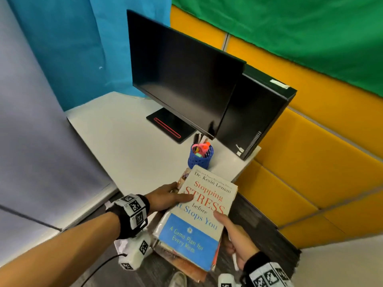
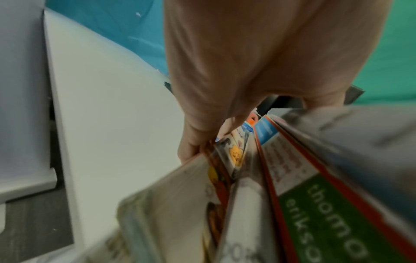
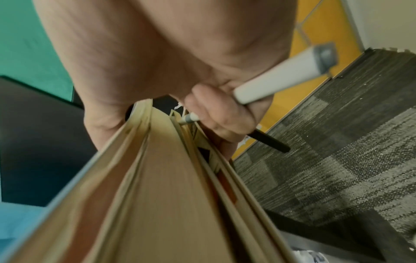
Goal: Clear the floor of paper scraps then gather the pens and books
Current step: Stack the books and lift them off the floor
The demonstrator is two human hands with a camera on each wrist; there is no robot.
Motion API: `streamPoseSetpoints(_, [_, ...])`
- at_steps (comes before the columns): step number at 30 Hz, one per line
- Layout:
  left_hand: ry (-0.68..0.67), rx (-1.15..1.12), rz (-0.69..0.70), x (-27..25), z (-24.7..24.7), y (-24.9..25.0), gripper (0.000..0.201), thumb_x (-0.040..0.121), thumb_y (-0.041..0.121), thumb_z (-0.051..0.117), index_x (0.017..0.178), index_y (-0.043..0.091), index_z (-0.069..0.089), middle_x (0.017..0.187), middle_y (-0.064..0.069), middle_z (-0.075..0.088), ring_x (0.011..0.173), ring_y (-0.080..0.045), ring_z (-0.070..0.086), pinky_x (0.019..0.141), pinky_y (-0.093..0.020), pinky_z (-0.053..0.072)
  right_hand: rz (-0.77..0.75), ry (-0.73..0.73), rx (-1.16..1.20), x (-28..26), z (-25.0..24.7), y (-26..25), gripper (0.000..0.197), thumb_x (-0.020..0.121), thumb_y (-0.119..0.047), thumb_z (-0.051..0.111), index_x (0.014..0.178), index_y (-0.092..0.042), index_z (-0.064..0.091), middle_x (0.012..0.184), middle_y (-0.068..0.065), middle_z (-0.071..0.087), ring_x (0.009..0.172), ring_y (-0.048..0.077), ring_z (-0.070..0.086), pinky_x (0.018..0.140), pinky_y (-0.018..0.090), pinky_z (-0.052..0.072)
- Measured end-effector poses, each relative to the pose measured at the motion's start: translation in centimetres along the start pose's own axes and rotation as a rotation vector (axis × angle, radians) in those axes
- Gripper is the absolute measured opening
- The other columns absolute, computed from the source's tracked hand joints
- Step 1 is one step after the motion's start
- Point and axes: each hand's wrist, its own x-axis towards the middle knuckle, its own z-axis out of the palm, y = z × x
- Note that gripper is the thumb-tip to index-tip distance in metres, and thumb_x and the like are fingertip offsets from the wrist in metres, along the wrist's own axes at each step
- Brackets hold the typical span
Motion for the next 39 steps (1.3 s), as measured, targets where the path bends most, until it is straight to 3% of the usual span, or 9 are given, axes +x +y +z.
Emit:
streamPoseSetpoints(5, [0.124,0.014,-0.003,1.7,-7.1,-1.1,0.043,0.083,0.025,0.076,0.124,0.019,0.063,0.108,-0.004,0.076,0.092,-0.020,0.074,0.081,-0.029,0.058,-0.012,-0.023,-0.003,4.4,5.6,-2.3,0.066,0.058,-0.067,0.077,0.102,-0.018,0.075,0.085,0.004,0.071,0.044,0.009,0.026,0.042,0.024,0.018])
streamPoseSetpoints(11, [0.196,0.033,-0.078,3.5,-14.3,-2.2,0.052,0.060,0.048,0.086,0.108,0.034,0.072,0.111,-0.024,0.070,0.102,-0.048,0.066,0.095,-0.060,0.047,0.008,-0.033,0.014,8.4,12.2,-4.9,0.070,0.050,-0.064,0.081,0.096,-0.012,0.076,0.080,0.005,0.057,0.046,0.009,0.024,0.041,0.024,0.017])
streamPoseSetpoints(16, [0.193,0.081,-0.034,4.9,-19.2,-0.6,0.050,0.070,0.037,0.082,0.116,0.024,0.068,0.101,-0.003,0.078,0.096,-0.025,0.074,0.097,-0.047,0.054,-0.029,0.043,0.053,10.9,16.5,-6.8,0.064,0.052,-0.062,0.080,0.090,-0.011,0.075,0.069,0.007,0.043,0.046,0.011,0.023,0.045,0.027,0.018])
streamPoseSetpoints(19, [0.170,0.197,-0.023,6.8,-21.9,-0.3,0.041,0.078,0.041,0.077,0.113,0.023,0.069,0.100,0.002,0.077,0.096,-0.020,0.073,0.097,-0.040,0.054,-0.037,0.118,0.043,12.1,18.8,-7.9,0.053,0.063,-0.059,0.076,0.091,-0.013,0.074,0.066,0.001,0.053,0.049,0.013,0.029,0.046,0.027,0.024])
streamPoseSetpoints(22, [0.122,0.446,0.004,8.0,-23.3,0.1,0.040,0.086,0.051,0.066,0.115,0.024,0.068,0.109,0.002,0.072,0.103,-0.022,0.068,0.096,-0.035,0.051,-0.051,0.274,-0.177,12.7,21.0,-8.6,0.070,0.069,-0.075,0.062,0.101,-0.013,0.069,0.094,0.005,0.067,0.077,0.022,0.058,0.072,0.032,0.049])
streamPoseSetpoints(25, [0.037,0.574,0.061,8.6,-23.7,0.3,0.046,0.092,0.050,0.058,0.129,0.023,0.059,0.129,-0.002,0.065,0.116,-0.025,0.061,0.103,-0.036,0.045,-0.109,0.502,-0.407,12.0,22.0,-8.9,0.071,0.086,-0.069,0.043,0.118,-0.007,0.057,0.120,0.013,0.058,0.117,0.032,0.051,0.099,0.037,0.041])
streamPoseSetpoints(30, [-0.036,0.572,0.073,9.8,-23.8,0.9,0.043,0.094,0.047,0.055,0.127,0.021,0.060,0.129,-0.003,0.065,0.115,-0.026,0.062,0.102,-0.037,0.046,-0.436,0.779,-0.229,9.0,21.2,-11.4,0.029,0.102,-0.025,0.038,0.101,-0.005,0.059,0.109,0.014,0.053,0.103,0.028,0.053,0.087,0.032,0.039])
streamPoseSetpoints(33, [-0.010,0.553,0.062,11.0,-23.2,1.0,0.046,0.092,0.049,0.056,0.128,0.020,0.058,0.129,-0.004,0.065,0.115,-0.027,0.062,0.102,-0.039,0.047,-0.587,0.985,-0.294,7.7,18.4,-13.3,0.028,0.100,-0.030,0.045,0.095,-0.007,0.060,0.104,0.010,0.046,0.093,0.021,0.047,0.085,0.031,0.040])
streamPoseSetpoints(39, [-0.017,0.526,0.016,12.1,-22.2,1.9,0.043,0.093,0.044,0.058,0.126,0.018,0.058,0.126,-0.005,0.066,0.111,-0.026,0.063,0.097,-0.038,0.049,-0.638,1.162,-0.327,8.5,12.9,-16.4,0.026,0.101,-0.028,0.045,0.098,-0.010,0.062,0.089,0.012,0.064,0.081,0.026,0.057,0.067,0.028,0.036])
